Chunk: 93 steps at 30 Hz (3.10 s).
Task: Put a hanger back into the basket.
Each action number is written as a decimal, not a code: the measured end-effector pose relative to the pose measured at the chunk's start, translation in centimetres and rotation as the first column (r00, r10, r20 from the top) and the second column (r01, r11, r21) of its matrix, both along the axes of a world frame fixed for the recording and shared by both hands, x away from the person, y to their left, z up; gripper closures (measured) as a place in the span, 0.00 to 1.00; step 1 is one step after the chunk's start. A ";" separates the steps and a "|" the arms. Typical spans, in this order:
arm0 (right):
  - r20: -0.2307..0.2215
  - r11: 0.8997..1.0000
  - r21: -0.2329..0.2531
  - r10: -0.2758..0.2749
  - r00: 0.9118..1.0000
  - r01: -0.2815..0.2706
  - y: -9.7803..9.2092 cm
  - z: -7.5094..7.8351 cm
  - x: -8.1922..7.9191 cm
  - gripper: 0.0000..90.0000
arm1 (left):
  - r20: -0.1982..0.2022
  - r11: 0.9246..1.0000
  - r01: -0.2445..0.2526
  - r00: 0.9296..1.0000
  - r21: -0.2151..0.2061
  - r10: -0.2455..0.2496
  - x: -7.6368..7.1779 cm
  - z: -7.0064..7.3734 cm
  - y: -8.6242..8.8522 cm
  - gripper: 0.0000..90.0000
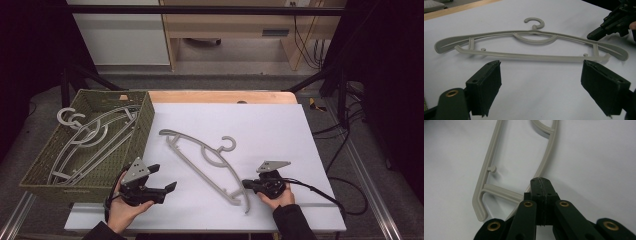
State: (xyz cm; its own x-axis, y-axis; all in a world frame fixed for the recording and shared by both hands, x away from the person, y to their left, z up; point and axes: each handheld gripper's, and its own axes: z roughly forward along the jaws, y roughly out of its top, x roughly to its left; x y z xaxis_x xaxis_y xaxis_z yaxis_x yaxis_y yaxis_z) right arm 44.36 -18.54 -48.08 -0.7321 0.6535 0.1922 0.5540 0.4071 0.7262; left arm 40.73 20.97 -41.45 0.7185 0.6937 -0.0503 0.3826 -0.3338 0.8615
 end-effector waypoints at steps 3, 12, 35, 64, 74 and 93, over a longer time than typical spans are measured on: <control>0.004 1.000 0.009 0.030 1.000 -0.030 0.9 -0.1 -0.4 1.00 | -0.003 1.000 -0.002 1.000 0.001 0.002 0.0 0.0 0.0 0.18; 0.006 0.993 0.025 0.118 0.993 -0.118 3.6 -0.5 -1.4 1.00 | -0.011 1.000 -0.006 1.000 0.006 0.006 0.1 -0.2 -0.1 0.18; 0.107 0.988 -0.011 0.155 0.982 -0.155 7.0 -0.1 -1.7 0.92 | -0.030 1.000 -0.016 0.999 0.009 0.016 0.0 -0.2 -1.4 0.20; 0.256 0.968 0.180 -0.220 0.941 0.177 -4.1 4.9 -1.0 0.29 | -0.224 0.983 0.076 0.974 0.167 -0.037 0.2 -5.5 -12.6 0.31; 0.258 0.964 0.173 -0.241 0.936 0.200 -4.2 4.9 -1.0 0.25 | -0.221 0.983 0.065 0.975 0.170 -0.026 -0.7 -6.1 -13.8 0.50; 0.251 0.962 0.164 -0.257 0.933 0.221 -4.2 4.9 -1.0 0.23 | -0.314 0.982 0.117 0.947 0.148 -0.065 -1.8 -5.0 -11.0 0.69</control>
